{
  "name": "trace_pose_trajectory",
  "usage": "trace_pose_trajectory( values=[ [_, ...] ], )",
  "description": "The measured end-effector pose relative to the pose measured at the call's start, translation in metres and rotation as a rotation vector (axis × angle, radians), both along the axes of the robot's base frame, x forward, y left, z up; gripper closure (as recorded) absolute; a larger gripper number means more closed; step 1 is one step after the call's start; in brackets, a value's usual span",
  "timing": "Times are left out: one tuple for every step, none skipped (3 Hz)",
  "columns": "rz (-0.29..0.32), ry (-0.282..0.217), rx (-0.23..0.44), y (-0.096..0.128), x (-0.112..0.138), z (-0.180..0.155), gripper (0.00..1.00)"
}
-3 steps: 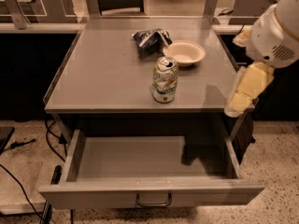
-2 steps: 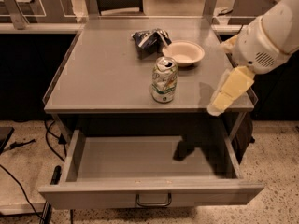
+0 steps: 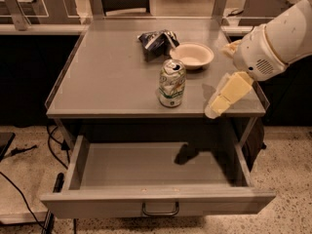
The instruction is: Place 7up can into top drawer
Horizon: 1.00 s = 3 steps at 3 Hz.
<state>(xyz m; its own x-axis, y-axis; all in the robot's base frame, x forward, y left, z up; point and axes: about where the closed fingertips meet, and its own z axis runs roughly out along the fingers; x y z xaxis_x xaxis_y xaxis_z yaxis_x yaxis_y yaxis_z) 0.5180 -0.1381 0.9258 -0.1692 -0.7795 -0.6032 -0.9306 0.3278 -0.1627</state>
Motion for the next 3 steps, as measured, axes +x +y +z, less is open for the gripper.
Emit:
trace_pose_trajectory(
  values=[
    [-0.02, -0.027, 0.002, -0.002, 0.007, -0.011, 0.0],
    [-0.033, -0.058, 0.03, 0.001, 0.02, -0.02, 0.0],
    [-0.028, -0.087, 0.065, 0.009, 0.038, -0.026, 0.0]
  ],
)
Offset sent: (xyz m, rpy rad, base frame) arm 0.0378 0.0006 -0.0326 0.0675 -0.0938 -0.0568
